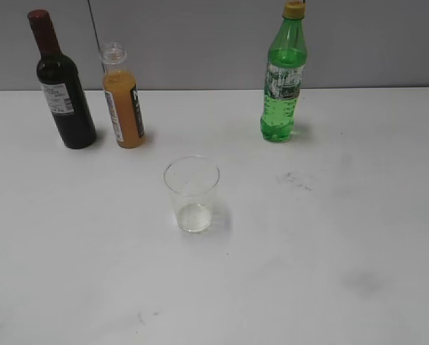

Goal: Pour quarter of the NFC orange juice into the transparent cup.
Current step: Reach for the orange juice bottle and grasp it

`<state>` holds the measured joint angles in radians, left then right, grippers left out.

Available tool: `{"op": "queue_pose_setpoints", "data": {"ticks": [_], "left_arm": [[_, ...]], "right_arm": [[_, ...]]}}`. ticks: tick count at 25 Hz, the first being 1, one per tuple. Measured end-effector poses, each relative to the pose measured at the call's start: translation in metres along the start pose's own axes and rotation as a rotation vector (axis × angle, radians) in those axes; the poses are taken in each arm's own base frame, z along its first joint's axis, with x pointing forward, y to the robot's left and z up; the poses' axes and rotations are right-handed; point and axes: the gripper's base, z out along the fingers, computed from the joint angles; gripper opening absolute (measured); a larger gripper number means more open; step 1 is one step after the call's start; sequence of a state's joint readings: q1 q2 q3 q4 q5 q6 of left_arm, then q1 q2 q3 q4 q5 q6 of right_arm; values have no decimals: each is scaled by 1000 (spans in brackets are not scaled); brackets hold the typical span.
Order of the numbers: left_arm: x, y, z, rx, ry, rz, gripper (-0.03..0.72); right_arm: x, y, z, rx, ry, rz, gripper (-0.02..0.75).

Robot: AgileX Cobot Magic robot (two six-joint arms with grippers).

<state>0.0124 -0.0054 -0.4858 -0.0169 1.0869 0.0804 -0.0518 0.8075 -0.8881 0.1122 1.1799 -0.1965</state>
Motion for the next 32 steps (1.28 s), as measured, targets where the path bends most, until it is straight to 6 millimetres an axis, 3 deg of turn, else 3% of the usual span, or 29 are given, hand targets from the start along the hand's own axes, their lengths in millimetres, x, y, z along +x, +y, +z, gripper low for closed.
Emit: {"op": "queue_pose_setpoints", "data": {"ticks": [4, 9, 14, 21, 32], "left_arm": [[0, 0, 0, 0, 0, 0, 234], [0, 0, 0, 0, 0, 0, 234], [0, 0, 0, 0, 0, 0, 234], [0, 0, 0, 0, 0, 0, 234], [0, 0, 0, 2, 0, -1, 234]], "right_arm": [[35, 7, -9, 9, -111, -4, 520], [83, 14, -6, 21, -188, -23, 517], [118, 21, -5, 29, -305, -63, 463], [141, 26, -16, 60, -528, -86, 415], [142, 20, -18, 20, -547, -104, 414]]}}
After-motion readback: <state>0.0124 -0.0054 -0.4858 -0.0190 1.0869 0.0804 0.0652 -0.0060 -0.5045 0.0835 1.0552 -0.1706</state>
